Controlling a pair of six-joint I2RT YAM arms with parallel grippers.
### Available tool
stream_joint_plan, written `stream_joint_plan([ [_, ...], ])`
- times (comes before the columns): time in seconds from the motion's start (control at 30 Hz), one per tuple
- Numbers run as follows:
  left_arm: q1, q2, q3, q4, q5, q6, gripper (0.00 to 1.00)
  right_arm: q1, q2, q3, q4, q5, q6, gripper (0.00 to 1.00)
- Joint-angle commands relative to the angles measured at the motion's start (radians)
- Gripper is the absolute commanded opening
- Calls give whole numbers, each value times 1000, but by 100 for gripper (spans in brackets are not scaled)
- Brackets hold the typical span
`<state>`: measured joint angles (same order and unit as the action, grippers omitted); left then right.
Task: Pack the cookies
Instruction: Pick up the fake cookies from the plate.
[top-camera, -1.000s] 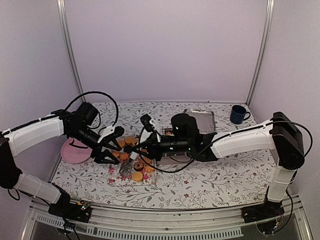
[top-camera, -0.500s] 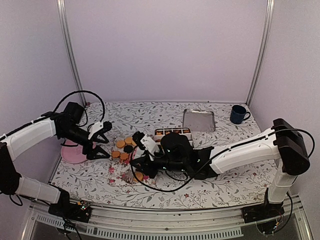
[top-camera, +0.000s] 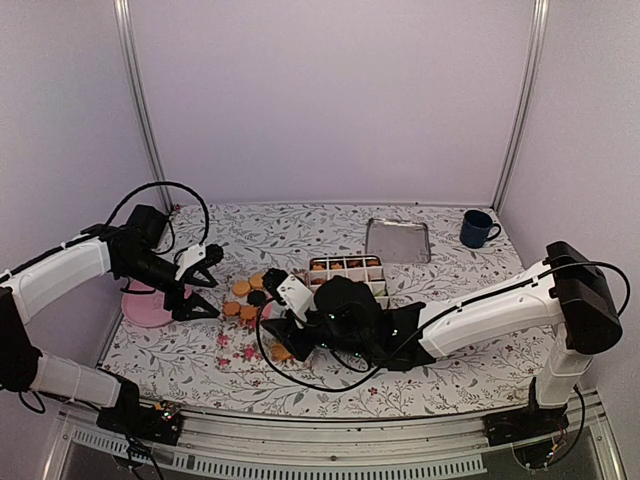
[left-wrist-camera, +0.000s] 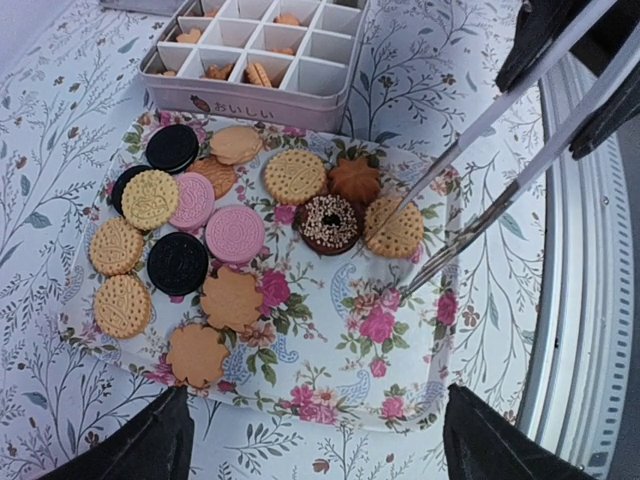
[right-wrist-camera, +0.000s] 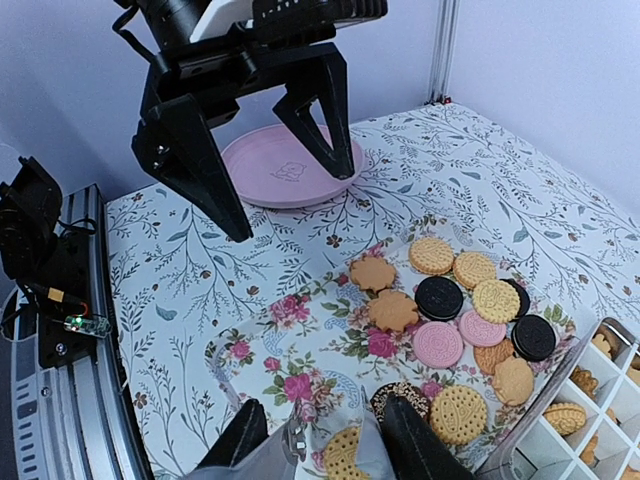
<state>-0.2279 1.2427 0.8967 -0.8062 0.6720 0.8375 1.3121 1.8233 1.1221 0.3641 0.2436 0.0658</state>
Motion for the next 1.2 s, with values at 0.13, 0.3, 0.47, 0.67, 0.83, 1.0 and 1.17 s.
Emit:
stream_joint_plan([
  [0.13,10,-11,5,-26,13,10,87,10,-29,28,26,53,-6,42],
  [0.3,9,-11,5,-30,16,11,87,10,-41,7,23,63,-1,44],
  [0.47,9,-6,12,-34,19,11,87,11,-40,-11,21,68,4,45],
  [0.67,9,0,17,-37,17,10,87,11,-32,-25,16,82,12,45],
  [0.83,10,1,19,-36,19,6,87,10,-21,-29,-10,84,19,45],
  [1.0,10,1,24,-37,19,6,87,11,-44,-41,-54,52,54,44],
  [1.17,9,4,28,-38,23,5,87,15,-92,-62,-102,20,93,44],
])
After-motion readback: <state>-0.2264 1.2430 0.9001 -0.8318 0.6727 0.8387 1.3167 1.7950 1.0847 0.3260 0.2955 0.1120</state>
